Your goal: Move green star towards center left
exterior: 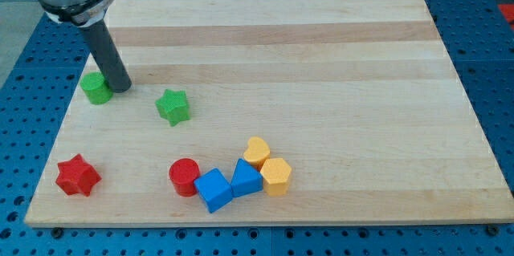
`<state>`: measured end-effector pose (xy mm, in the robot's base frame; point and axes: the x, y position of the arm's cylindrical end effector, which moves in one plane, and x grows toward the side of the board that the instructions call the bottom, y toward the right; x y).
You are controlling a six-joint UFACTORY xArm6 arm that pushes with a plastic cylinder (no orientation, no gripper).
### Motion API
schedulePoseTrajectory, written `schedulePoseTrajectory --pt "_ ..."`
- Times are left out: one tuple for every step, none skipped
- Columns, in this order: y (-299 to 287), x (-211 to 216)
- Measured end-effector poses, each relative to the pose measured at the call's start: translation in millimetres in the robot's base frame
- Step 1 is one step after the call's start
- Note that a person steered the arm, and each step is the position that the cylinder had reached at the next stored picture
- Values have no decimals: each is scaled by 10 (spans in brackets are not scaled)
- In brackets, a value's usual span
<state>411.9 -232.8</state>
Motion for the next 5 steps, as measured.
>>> schedulePoseTrajectory --pt "185 -117" --pt "840 -324" --pt "1460 -309" --pt "1937 -128" --pt "2095 134"
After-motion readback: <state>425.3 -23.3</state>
